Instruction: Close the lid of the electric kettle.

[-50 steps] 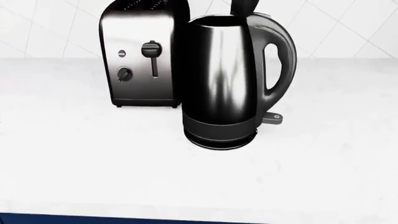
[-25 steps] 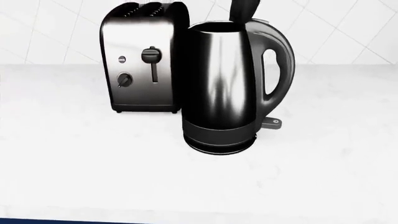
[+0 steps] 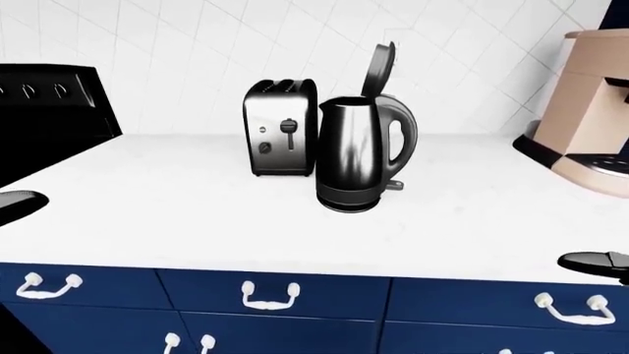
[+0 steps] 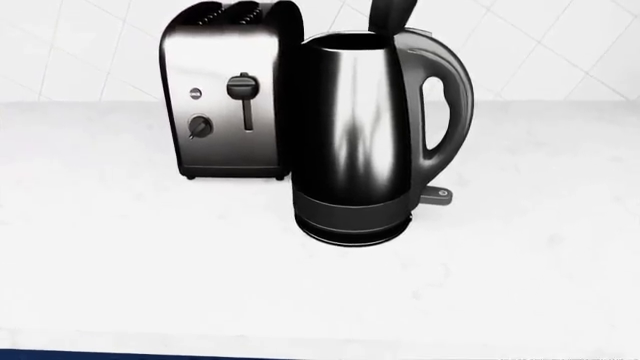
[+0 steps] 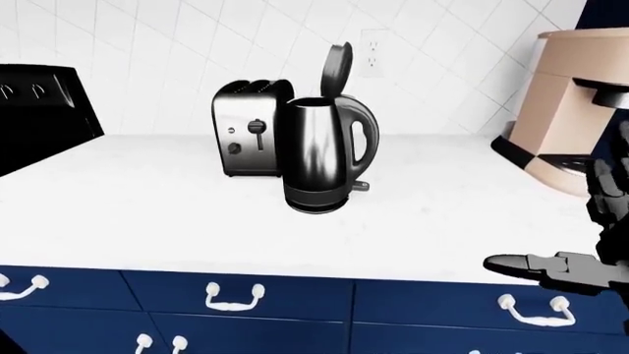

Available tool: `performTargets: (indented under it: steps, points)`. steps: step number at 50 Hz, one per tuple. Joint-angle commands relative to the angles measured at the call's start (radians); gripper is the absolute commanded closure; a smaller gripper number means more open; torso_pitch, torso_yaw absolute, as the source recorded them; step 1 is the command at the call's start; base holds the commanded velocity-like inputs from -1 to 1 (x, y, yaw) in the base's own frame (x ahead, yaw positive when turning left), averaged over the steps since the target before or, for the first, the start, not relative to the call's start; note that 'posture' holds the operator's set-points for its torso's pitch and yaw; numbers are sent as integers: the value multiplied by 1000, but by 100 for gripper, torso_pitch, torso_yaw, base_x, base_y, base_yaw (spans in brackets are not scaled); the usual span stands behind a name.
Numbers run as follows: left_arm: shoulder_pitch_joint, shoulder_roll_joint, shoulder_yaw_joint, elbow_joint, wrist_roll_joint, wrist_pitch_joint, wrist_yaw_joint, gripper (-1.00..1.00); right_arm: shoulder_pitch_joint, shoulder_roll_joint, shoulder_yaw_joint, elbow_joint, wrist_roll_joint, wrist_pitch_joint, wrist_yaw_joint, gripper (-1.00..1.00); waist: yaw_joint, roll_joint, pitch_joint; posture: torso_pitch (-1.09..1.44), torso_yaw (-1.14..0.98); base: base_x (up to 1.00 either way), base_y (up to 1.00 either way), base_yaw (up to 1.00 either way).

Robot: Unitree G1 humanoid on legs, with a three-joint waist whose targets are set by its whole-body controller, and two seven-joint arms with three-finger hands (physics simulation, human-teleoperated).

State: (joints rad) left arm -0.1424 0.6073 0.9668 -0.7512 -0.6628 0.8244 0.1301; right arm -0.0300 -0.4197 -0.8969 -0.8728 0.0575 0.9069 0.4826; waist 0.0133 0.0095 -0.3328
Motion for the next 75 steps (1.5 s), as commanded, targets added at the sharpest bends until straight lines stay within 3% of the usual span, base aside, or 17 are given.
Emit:
performTargets:
  steps: [1,5,10,20,29,40,50,64,75]
  points:
    - [-18,20,3,-15,-1,-22,-2,-100,-40,-63,-33,-36,-26,25,66,-100,0,-1,6,-51,0,0,0,0]
    - [-17,19,3,-14,1,-23,-4,-100,-59,-116,-37,-19,-76,31,150,-100,0,-1,8,-51,0,0,0,0]
    - [-16,20,5,-13,1,-23,-4,-100,-133,-252,-24,28,-139,87,248,-100,-5,-2,7,-51,0,0,0,0]
    - [-17,26,15,-18,-12,-11,1,-100,-269,-468,80,176,-218,127,342,-100,-10,-3,11,-51,0,0,0,0]
    - [-20,25,5,-17,-9,-16,4,-100,-384,-537,196,289,-241,107,356,-100,-13,0,12,-51,0,0,0,0]
    - [-21,26,6,-21,-15,-10,7,-100,-480,-608,353,450,-339,-15,417,-100,-16,6,12,-51,0,0,0,0]
    - [-16,18,0,-14,-3,-22,0,-100,-632,-626,484,605,-443,-103,478,-100,-18,14,12,-51,0,0,0,0]
    - [-20,7,-16,-14,13,-26,-5,-100,-886,-532,639,849,-678,-301,576,-100,-23,30,14,-51,0,0,0,0]
    - [-23,5,-21,-18,16,-24,-7,-100,-977,-438,671,1004,-826,-452,591,-100,-24,41,15,-51,0,0,0,0]
